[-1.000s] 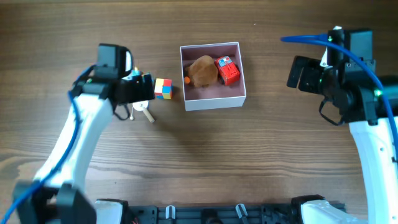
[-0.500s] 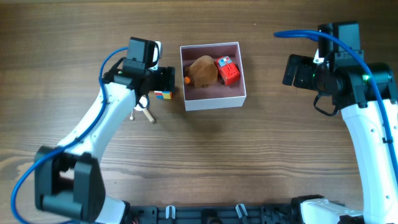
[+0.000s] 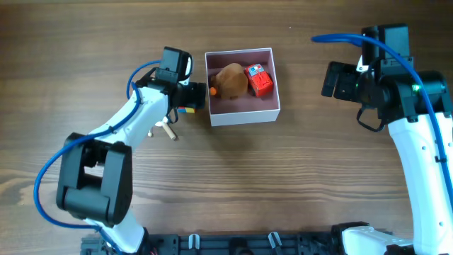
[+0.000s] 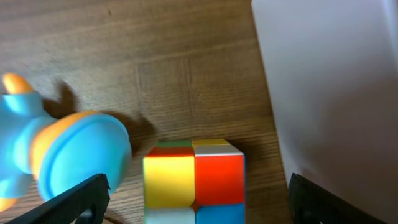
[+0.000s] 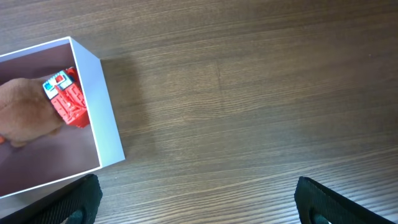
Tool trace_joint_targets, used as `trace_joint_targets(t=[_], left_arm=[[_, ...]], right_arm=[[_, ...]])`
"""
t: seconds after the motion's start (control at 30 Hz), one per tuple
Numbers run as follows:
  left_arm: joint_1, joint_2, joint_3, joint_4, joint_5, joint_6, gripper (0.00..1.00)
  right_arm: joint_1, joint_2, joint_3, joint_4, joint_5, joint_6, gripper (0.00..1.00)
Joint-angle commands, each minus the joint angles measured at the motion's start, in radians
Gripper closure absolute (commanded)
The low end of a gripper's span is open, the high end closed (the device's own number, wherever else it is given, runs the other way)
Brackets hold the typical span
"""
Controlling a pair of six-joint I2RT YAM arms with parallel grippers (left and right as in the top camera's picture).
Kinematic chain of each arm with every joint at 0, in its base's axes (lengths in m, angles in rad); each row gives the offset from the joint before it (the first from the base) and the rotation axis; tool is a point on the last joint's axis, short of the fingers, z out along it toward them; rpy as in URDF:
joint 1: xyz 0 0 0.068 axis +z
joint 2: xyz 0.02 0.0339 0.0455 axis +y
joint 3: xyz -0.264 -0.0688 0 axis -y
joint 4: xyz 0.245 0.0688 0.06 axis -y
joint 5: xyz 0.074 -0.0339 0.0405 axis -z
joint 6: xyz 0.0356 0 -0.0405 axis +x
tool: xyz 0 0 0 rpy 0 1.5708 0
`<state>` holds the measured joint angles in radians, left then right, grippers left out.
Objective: Pack container
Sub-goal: 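Grasp the Rubik's cube with the left gripper and lift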
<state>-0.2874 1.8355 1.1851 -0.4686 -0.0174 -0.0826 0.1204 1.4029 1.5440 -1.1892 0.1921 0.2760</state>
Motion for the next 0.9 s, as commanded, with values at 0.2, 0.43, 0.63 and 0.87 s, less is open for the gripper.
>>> trace_joint_targets(t=[0.2,0.43,0.63,0.87], left_arm=[[-0.005,0.017,0.016,0.013,-0.006,0.019,0.35],[-0.005,0.049,0.016,-0.007,-0.006,0.015,0.31],[-0.005,0.063,0.016,-0.015,-0.006,0.015,0.42],[-0.005,0.037,0.021,-0.034,-0.006,0.015,0.40]], right_arm=[[-0.004,0.006,-0.004,0.006,0.018,0.015,0.00],[-0.004,0.006,-0.004,0.006,0.018,0.015,0.01],[-0.004,0.006,-0.004,0.006,0.018,0.015,0.00],[-0.004,0.006,-0.004,0.006,0.018,0.015,0.00]])
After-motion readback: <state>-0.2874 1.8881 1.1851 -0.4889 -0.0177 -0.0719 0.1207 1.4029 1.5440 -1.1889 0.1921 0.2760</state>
